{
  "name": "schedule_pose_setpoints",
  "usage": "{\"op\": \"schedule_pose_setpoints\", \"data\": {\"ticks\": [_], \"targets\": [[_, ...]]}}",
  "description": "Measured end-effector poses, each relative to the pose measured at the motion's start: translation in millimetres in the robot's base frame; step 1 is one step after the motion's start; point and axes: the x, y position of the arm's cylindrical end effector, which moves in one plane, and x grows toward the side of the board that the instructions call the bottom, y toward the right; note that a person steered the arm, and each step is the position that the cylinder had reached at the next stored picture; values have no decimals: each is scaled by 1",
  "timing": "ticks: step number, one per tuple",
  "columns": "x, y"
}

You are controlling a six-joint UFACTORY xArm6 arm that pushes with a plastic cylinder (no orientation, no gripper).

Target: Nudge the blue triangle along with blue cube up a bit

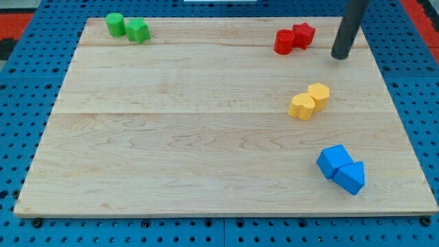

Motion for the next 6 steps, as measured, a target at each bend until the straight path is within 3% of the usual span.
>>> {"op": "schedule_pose_setpoints", "data": {"ticks": [2, 4, 5, 6], "targets": [[27, -5], [132, 7], [193, 52], [255, 55]]}}
